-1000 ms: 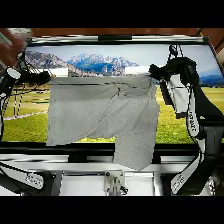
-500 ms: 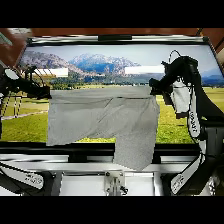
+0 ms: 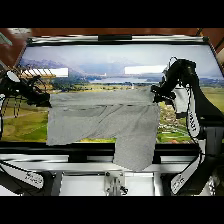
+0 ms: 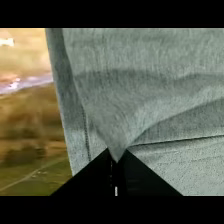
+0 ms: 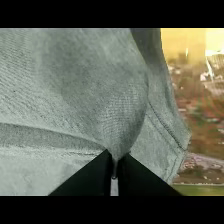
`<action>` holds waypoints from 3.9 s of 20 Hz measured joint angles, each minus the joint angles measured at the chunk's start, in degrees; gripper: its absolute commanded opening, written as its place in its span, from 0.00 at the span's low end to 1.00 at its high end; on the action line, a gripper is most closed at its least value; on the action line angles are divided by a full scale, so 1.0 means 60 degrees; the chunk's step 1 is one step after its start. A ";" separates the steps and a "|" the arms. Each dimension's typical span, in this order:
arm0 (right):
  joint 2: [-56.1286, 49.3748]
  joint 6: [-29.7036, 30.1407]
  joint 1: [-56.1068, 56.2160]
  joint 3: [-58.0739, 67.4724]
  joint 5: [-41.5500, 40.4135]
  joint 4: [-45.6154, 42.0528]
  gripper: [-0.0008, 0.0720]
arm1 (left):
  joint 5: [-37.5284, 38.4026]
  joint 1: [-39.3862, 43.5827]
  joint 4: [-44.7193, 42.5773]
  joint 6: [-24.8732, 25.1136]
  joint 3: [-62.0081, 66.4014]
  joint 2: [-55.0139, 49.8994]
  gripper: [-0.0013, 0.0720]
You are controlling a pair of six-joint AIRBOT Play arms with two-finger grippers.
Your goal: Fold the shirts.
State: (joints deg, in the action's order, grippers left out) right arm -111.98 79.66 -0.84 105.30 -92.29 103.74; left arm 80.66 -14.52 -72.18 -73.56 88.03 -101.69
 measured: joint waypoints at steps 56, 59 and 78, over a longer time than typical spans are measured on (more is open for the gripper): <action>0.7402 0.2958 -0.1428 -1.2229 0.3461 0.2226 0.71 | -0.1789 -0.2874 0.2306 0.1909 -0.8728 0.4444 0.07; 0.7016 0.2801 -0.0969 -1.2375 0.3628 0.2514 0.22 | -0.1825 -0.2871 0.2310 0.1945 -0.8725 0.4444 0.07; 0.4914 0.1927 -0.0557 -0.6062 0.6805 0.3406 0.14 | -0.2109 -0.1446 0.4357 0.1588 -0.2630 0.2022 0.07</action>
State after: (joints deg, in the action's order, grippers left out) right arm -82.50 91.22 -4.19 68.93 -51.46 124.18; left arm 68.01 -23.20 -46.04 -64.03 72.25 -89.56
